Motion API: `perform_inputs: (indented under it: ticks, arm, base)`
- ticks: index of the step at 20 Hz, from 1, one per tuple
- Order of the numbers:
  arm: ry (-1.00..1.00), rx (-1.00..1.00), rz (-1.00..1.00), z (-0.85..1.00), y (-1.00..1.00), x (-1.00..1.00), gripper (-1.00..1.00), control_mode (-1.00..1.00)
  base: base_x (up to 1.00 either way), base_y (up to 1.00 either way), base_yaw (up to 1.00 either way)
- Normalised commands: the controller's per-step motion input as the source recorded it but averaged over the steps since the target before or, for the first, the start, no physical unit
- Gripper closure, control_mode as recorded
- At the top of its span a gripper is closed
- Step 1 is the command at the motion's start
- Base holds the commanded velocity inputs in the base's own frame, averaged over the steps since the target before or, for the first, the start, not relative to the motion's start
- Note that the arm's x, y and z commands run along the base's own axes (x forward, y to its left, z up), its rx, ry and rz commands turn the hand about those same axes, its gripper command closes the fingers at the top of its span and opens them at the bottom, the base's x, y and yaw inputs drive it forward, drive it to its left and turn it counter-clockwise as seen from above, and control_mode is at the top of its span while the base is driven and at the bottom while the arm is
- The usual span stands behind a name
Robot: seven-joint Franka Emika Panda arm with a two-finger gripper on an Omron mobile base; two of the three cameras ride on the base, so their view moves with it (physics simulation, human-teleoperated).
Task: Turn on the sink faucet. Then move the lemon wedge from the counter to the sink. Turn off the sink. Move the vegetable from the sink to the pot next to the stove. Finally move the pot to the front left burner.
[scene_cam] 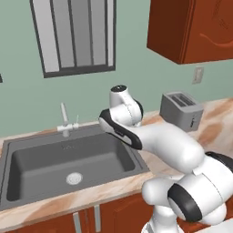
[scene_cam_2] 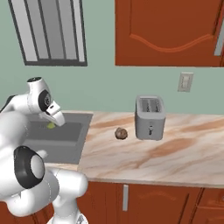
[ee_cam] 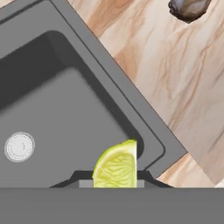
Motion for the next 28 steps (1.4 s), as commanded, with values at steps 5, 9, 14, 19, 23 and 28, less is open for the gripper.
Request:
perform_inputs:
  ticks: [5, 9, 14, 19, 23, 28]
  arm:
    - [0.0, 0.0, 0.0, 0.0, 0.0, 0.0, 1.0, 1.0]
    - [0.0, 0.0, 0.0, 0.0, 0.0, 0.0, 1.0, 1.0]
    - [0.0, 0.0, 0.0, 0.0, 0.0, 0.0, 1.0, 1.0]
    - [0.0, 0.0, 0.0, 0.0, 0.0, 0.0, 1.0, 1.0]
    - [0.0, 0.0, 0.0, 0.0, 0.0, 0.0, 1.0, 1.0]
    - [0.0, 0.0, 0.0, 0.0, 0.0, 0.0, 1.0, 1.0]
  base:
    - [-0.08, -0.12, -0.48]
    - [-0.14, -0.14, -0.5]
    - [-0.16, -0.17, -0.51]
    - [-0.09, -0.17, -0.53]
    - [0.0, -0.15, -0.53]
    - [0.0, -0.13, -0.54]
